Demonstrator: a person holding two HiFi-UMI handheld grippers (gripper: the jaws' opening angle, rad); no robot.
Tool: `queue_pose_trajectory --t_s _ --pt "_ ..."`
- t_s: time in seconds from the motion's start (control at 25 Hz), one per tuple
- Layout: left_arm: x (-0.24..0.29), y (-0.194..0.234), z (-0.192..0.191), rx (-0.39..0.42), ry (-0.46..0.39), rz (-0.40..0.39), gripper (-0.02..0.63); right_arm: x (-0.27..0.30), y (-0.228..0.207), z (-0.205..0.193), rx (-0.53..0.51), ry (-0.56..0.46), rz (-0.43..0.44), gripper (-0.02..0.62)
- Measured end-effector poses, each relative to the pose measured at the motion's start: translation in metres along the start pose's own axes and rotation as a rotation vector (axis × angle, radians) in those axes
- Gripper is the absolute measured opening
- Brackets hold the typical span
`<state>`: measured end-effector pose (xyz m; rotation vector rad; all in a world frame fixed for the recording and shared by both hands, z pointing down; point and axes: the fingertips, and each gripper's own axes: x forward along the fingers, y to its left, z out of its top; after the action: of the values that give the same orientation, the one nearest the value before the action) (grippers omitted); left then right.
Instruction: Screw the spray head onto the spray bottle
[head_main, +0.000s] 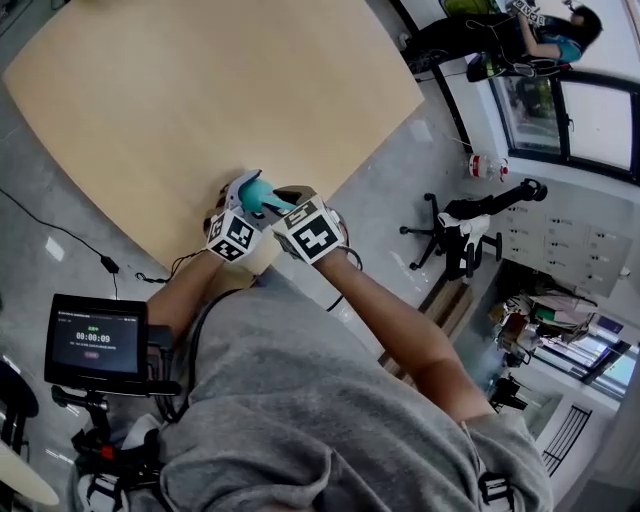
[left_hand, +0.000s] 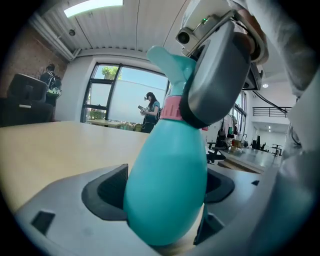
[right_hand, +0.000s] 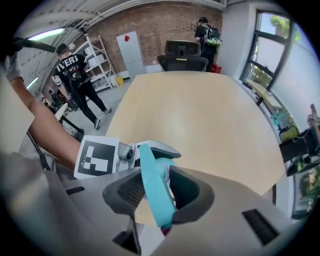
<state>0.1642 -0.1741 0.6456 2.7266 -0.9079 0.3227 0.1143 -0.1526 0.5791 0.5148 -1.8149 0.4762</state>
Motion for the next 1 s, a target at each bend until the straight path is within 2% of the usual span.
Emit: queue_pose_trajectory --t_s 0.24,0.4,0.52,0.64,0.68,0.76,0.88,1.0 --pt "-0.002 0.000 -0.001 0.014 0.000 0.008 0.383 0.000 0.003 0.001 0.031 -0.012 -0.001 0.132" --pt "0.002 0.002 -0.001 0.010 -0.005 0.001 0.385 0.001 0.000 0.002 0.007 -0.019 -0.019 0.132" --pt "0.006 0.002 -0.005 -0.015 0.010 -0.057 0.399 0.003 -0.003 0.003 0.013 -0.041 -0.020 0.132" --pt "0.004 0.003 -0.008 -0.005 0.028 -0.133 0.400 0.008 -0.008 0.004 0.048 -0.063 -0.010 0.132" --pt "0.002 0.004 -0.008 0.005 0.024 -0.154 0.406 0.010 -0.010 0.005 0.039 -0.062 -0.012 0.132" --pt "-0.003 0.005 -0.006 0.034 0.018 -0.200 0.461 0.015 -0.014 0.007 -0.009 -0.052 -0.017 0.132" --pt "-0.012 0.005 -0.006 0.085 0.028 -0.258 0.465 0.021 -0.014 0.011 -0.089 -0.038 0.008 0.138" --pt "-0.023 0.012 -0.008 0.106 0.039 -0.265 0.466 0.023 -0.013 0.011 -0.114 -0.045 0.056 0.216"
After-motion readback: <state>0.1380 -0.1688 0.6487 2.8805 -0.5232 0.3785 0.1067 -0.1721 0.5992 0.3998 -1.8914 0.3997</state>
